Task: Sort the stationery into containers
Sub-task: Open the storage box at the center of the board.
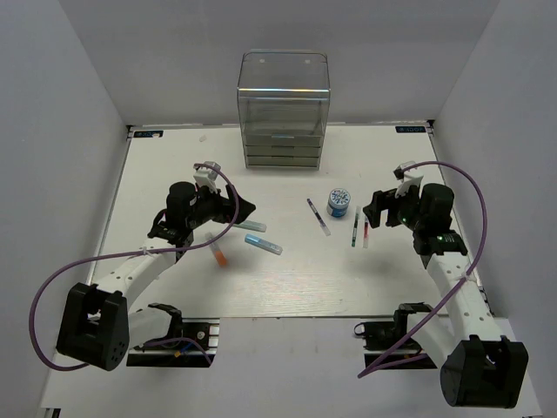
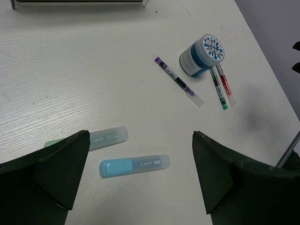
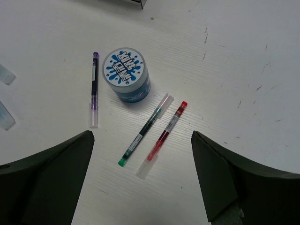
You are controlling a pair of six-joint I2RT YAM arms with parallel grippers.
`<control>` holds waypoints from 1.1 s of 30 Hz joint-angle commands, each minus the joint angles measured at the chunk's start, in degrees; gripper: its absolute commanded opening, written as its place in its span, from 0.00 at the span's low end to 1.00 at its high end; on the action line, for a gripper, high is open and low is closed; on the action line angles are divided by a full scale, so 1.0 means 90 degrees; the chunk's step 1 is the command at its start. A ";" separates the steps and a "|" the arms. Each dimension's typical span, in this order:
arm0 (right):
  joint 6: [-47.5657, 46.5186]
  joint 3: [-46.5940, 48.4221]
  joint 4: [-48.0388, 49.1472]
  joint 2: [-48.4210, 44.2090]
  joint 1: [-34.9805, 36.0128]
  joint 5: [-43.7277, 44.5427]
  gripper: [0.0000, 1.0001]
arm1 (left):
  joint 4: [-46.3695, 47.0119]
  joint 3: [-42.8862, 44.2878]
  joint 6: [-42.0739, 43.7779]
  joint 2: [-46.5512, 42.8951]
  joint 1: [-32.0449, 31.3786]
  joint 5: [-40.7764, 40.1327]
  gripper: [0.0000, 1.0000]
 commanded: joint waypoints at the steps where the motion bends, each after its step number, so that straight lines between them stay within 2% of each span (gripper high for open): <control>1: 0.0112 0.0101 0.0236 -0.0122 -0.0008 0.0019 0.90 | 0.0066 0.0202 0.0023 -0.0189 0.0010 0.0096 1.00; 12: -0.0141 0.0033 0.0188 -0.0220 -0.0018 -0.0020 0.90 | 0.0125 0.0202 -0.0104 -0.0189 0.0010 0.0096 1.00; 13: -0.0296 -0.0035 0.0216 -0.0229 -0.0037 -0.0039 0.83 | 0.0347 0.0134 -0.0220 -0.0131 0.0010 0.0096 0.99; 14: -0.0559 -0.0142 0.0207 -0.0249 -0.0028 -0.0098 0.63 | 0.0504 0.0037 -0.0289 -0.0130 0.0010 0.0154 0.81; 15: -0.0639 -0.0182 0.0207 -0.0210 0.0001 -0.0147 0.33 | 0.0660 0.0036 -0.0444 -0.0034 0.0010 0.0222 0.64; 16: -0.0611 -0.0182 0.0226 -0.0123 -0.0008 -0.0128 0.00 | 0.0894 0.0036 -0.0543 0.0141 0.0010 0.0223 0.43; 17: -0.0581 -0.0095 0.0091 -0.0025 -0.0027 -0.0127 0.00 | 0.1022 0.0162 -0.0718 0.0443 -0.0067 0.0116 0.14; 18: -0.0581 -0.0046 0.0061 0.0014 -0.0018 -0.0147 0.04 | 0.1023 0.0163 -0.0806 0.0446 -0.0068 0.0115 0.07; 19: -0.0562 -0.0036 0.0060 0.0073 -0.0027 -0.0176 0.22 | 0.1236 0.0376 -0.0933 0.0823 -0.0135 0.0193 0.05; 20: -0.0571 0.0013 0.0060 0.0073 -0.0018 -0.0176 0.51 | 0.1402 0.0494 -0.1108 0.1049 -0.0136 0.0280 0.10; 21: -0.0571 0.0013 0.0060 0.0064 -0.0027 -0.0157 0.74 | 0.1481 0.0650 -0.1400 0.1274 -0.0136 0.0281 0.21; 22: -0.0552 0.0003 0.0080 0.0073 -0.0018 -0.0128 0.89 | 0.1559 0.1038 -0.1538 0.1711 -0.0204 0.0281 0.37; 23: -0.0542 -0.0006 0.0099 0.0073 -0.0027 -0.0108 0.90 | 0.1628 0.1216 -0.1675 0.1938 -0.0204 0.0136 0.57; 25: -0.0513 -0.0007 0.0119 0.0044 -0.0008 -0.0108 0.90 | 0.1755 0.1674 -0.2190 0.2329 -0.0272 -0.0186 0.69; 31: -0.0425 0.0033 0.0129 0.0034 -0.0008 -0.0020 0.90 | 0.3160 0.2359 -0.3704 0.3840 -0.0389 -0.1338 0.71; 33: -0.0405 0.0042 0.0129 0.0034 -0.0008 -0.0010 0.90 | 0.3628 0.2574 -0.3922 0.4233 -0.0390 -0.1593 0.69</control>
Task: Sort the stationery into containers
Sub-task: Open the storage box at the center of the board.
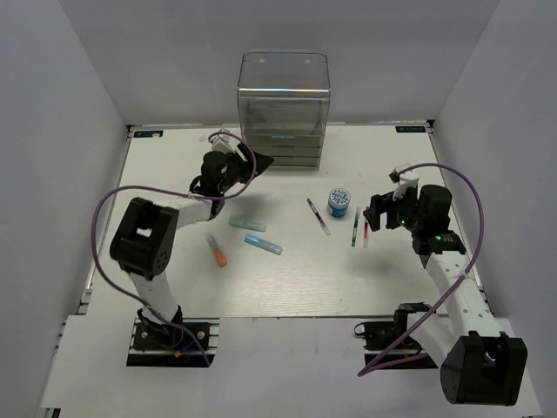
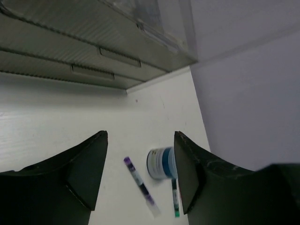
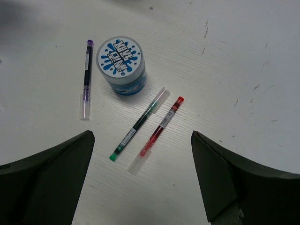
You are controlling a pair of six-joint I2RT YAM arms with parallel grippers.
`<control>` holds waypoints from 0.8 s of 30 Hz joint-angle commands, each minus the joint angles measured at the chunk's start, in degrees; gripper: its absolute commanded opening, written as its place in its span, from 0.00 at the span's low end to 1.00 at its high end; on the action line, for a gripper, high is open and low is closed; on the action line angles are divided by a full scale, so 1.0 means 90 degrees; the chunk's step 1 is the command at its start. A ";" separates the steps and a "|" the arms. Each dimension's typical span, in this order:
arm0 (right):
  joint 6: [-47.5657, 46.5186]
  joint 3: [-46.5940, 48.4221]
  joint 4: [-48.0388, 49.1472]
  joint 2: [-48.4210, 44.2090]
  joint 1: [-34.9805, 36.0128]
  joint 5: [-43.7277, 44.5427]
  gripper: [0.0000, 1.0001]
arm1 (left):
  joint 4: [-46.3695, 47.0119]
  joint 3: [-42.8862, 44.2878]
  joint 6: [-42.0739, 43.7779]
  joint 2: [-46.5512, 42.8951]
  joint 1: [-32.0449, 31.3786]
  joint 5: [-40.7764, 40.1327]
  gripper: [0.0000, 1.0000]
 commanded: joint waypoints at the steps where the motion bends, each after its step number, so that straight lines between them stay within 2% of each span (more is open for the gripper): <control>1: 0.0083 0.0149 0.0124 -0.0065 -0.0013 0.0014 0.90 | 0.1080 0.0587 -0.0916 0.0526 -0.0110 -0.0647 0.68; 9: 0.0132 0.0159 0.0124 -0.0114 -0.0042 -0.0035 0.90 | 0.1198 0.2034 -0.1063 0.1777 -0.0238 -0.1085 0.65; 15: 0.0122 0.0159 0.0133 -0.0095 -0.0003 -0.0054 0.90 | 0.1383 0.2319 -0.1189 0.2168 -0.0297 -0.1203 0.63; 22: 0.0132 0.0149 0.0114 -0.0017 -0.0003 -0.0152 0.90 | 0.1296 0.2621 -0.1316 0.2519 -0.0297 -0.1496 0.50; 24: 0.0122 0.0149 0.0104 -0.0016 -0.0023 -0.0162 0.90 | 0.1549 0.2680 -0.1395 0.2578 -0.0297 -0.1496 0.41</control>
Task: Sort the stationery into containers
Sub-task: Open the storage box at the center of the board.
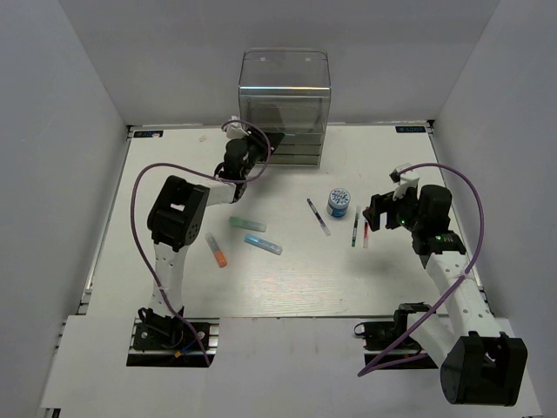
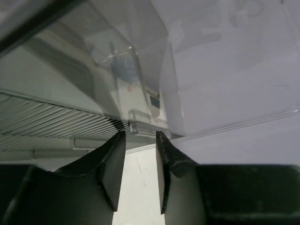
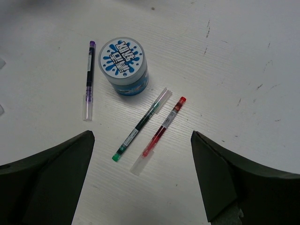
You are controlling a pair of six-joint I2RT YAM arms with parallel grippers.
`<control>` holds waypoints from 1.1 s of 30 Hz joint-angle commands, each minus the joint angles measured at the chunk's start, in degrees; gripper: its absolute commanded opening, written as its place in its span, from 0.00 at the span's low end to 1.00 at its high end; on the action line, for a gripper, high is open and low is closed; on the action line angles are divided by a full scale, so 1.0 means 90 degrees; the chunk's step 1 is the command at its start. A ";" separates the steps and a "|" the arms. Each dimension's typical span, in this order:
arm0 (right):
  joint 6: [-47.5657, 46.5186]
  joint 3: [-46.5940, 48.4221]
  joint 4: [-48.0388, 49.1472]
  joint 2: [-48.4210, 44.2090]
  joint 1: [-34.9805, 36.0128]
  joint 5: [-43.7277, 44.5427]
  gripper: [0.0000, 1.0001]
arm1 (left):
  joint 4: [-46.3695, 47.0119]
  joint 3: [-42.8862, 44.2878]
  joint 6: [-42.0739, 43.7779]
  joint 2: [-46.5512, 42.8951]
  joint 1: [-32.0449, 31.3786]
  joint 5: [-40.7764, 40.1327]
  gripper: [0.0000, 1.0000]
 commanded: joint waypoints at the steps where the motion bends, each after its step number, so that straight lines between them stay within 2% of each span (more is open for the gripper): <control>1: 0.0018 0.0139 0.0124 -0.0012 -0.0001 -0.0150 0.90 | 0.0343 0.0251 -0.0144 0.0103 -0.0010 -0.0260 0.38; 3: 0.0018 0.0130 0.0104 0.0008 -0.0001 -0.0150 0.88 | 0.0489 0.0251 -0.0203 0.0104 -0.0010 -0.0202 0.28; 6: 0.0008 0.0120 0.0104 0.0018 -0.0001 -0.0140 0.88 | 0.0705 0.0106 -0.0203 0.0104 -0.0010 -0.0123 0.19; 14: -0.0012 0.0052 0.0114 -0.0031 0.0009 -0.0325 0.87 | 0.1153 -0.0491 -0.0145 -0.0540 -0.0010 0.0062 0.05; 18: -0.0041 0.0013 0.0143 -0.0021 -0.0001 -0.0423 0.86 | 0.1222 -0.0744 -0.0144 -0.0775 -0.0010 0.0131 0.05; 20: -0.0041 0.0012 0.0153 -0.0021 0.0009 -0.0472 0.86 | 0.1145 -0.0803 -0.0144 -0.0863 -0.0010 0.0072 0.13; 21: -0.0051 0.0003 0.0163 -0.0012 -0.0001 -0.0482 0.86 | 0.1086 -0.0803 -0.0144 -0.0863 -0.0010 0.0004 0.22; 22: -0.0041 -0.0007 0.0172 -0.0012 -0.0001 -0.0491 0.86 | 0.1085 -0.0803 -0.0144 -0.0863 -0.0010 0.0004 0.36; 25: -0.0051 -0.0017 0.0182 -0.0011 -0.0001 -0.0453 0.86 | 0.1085 -0.0657 -0.0213 -0.0795 -0.0010 0.0004 0.49; 33: -0.0051 -0.0027 0.0192 0.0008 -0.0001 -0.0423 0.86 | 0.0305 -0.0071 -0.0213 -0.0609 -0.0010 -0.0123 0.57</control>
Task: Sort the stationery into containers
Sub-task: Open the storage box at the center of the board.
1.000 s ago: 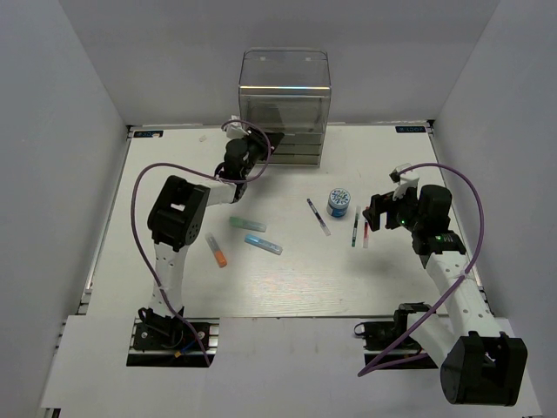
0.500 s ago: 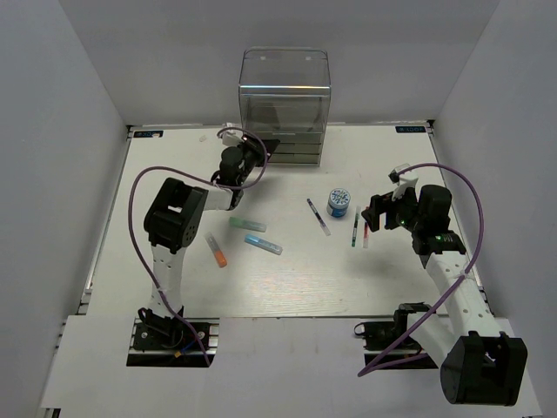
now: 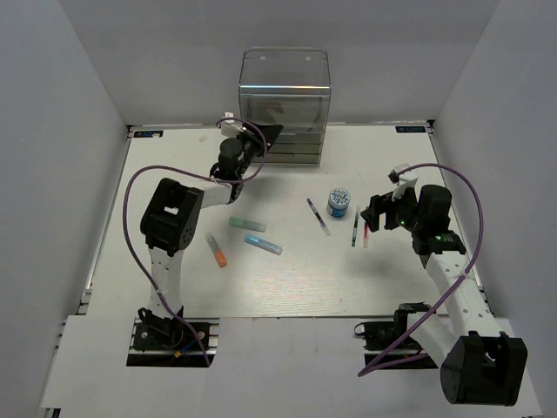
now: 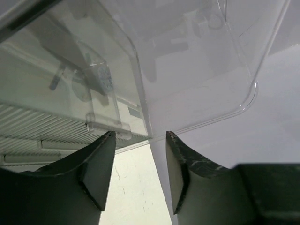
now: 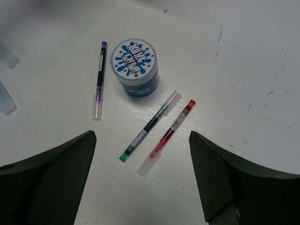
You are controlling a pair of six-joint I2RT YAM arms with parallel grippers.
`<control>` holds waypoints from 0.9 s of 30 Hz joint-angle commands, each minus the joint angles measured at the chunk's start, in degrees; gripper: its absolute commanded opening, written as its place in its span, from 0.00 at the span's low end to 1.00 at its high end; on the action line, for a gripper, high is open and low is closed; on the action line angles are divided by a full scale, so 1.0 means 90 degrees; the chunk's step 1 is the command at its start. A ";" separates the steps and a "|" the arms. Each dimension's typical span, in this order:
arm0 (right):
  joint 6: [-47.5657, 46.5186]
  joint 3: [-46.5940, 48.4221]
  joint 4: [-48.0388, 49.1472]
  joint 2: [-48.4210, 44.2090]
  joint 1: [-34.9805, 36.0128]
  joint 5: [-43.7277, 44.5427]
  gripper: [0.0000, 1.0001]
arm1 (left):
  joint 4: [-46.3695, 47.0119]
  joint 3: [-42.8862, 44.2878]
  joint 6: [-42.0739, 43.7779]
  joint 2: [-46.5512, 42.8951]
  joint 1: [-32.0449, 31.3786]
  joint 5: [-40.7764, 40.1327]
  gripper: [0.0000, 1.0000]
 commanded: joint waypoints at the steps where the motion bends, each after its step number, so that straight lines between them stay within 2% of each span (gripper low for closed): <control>1: -0.0056 -0.0007 0.0190 -0.0019 -0.0001 -0.0088 0.86 | -0.0400 0.0262 0.0020 -0.0133 0.0002 -0.0150 0.59; 10: -0.0046 -0.0007 0.0199 -0.0019 -0.0001 -0.0098 0.86 | -0.1318 0.0467 0.0020 -0.0133 0.0002 -0.0209 0.59; 17: -0.0027 -0.0017 0.0199 0.0001 -0.0001 -0.0079 0.86 | -0.1319 0.0555 -0.0116 0.0052 0.0002 -0.0335 0.59; 27: -0.0046 -0.0027 0.0238 0.0030 -0.0001 -0.0078 0.86 | -0.0890 0.0749 -0.0838 0.0384 0.0002 -0.0619 0.58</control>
